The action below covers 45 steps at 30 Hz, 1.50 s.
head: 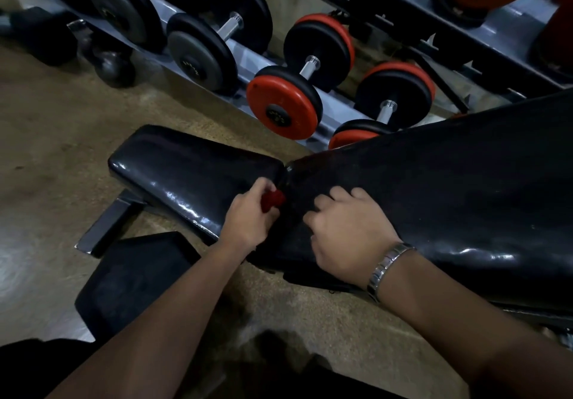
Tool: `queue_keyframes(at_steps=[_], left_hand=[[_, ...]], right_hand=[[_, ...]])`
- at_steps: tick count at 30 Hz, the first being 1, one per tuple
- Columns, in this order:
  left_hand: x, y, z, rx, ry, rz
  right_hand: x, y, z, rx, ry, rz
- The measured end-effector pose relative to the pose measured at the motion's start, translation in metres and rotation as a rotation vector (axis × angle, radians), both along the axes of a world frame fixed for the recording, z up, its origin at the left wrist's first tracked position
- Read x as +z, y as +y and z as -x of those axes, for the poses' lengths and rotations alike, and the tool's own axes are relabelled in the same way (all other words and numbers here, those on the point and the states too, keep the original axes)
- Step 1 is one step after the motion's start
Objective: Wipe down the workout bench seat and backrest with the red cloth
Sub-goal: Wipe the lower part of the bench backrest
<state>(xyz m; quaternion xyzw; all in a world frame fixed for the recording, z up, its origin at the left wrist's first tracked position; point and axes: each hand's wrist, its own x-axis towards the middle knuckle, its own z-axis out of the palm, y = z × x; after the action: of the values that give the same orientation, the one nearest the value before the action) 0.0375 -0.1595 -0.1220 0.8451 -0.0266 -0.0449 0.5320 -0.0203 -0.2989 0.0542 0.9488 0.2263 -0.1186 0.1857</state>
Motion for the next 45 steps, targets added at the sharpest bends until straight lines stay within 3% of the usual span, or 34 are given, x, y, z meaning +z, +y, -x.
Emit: queue_keyframes(at_steps=[6, 14, 18, 23, 26, 30, 34, 39, 45], left_hand=[[0.0, -0.012, -0.002, 0.072, -0.109, 0.128], [0.01, -0.011, -0.029, 0.123, -0.029, -0.076], [0.016, -0.037, -0.046, 0.192, -0.03, -0.011], [-0.003, -0.022, -0.016, 0.137, -0.216, 0.069], [0.003, -0.029, -0.041, 0.173, -0.131, -0.058], [0.015, -0.051, -0.07, 0.219, 0.009, 0.074], [0.004, -0.032, -0.058, 0.107, 0.001, 0.133], [0.002, -0.042, -0.087, 0.119, -0.045, 0.017], [0.017, -0.063, -0.097, 0.142, 0.039, 0.231]], right_hand=[[-0.001, 0.0, 0.002, 0.002, -0.005, 0.002], [-0.002, 0.0, 0.002, 0.001, -0.007, -0.004], [-0.002, -0.001, 0.002, 0.003, -0.007, -0.012], [-0.005, -0.003, -0.001, 0.0, -0.003, -0.01], [-0.009, -0.004, -0.002, 0.019, -0.052, -0.001], [-0.014, -0.005, -0.003, 0.01, -0.061, 0.007], [-0.017, -0.008, -0.003, -0.005, -0.098, -0.013], [-0.021, -0.012, 0.0, 0.017, -0.112, -0.034], [-0.02, -0.011, -0.001, -0.01, -0.084, -0.059]])
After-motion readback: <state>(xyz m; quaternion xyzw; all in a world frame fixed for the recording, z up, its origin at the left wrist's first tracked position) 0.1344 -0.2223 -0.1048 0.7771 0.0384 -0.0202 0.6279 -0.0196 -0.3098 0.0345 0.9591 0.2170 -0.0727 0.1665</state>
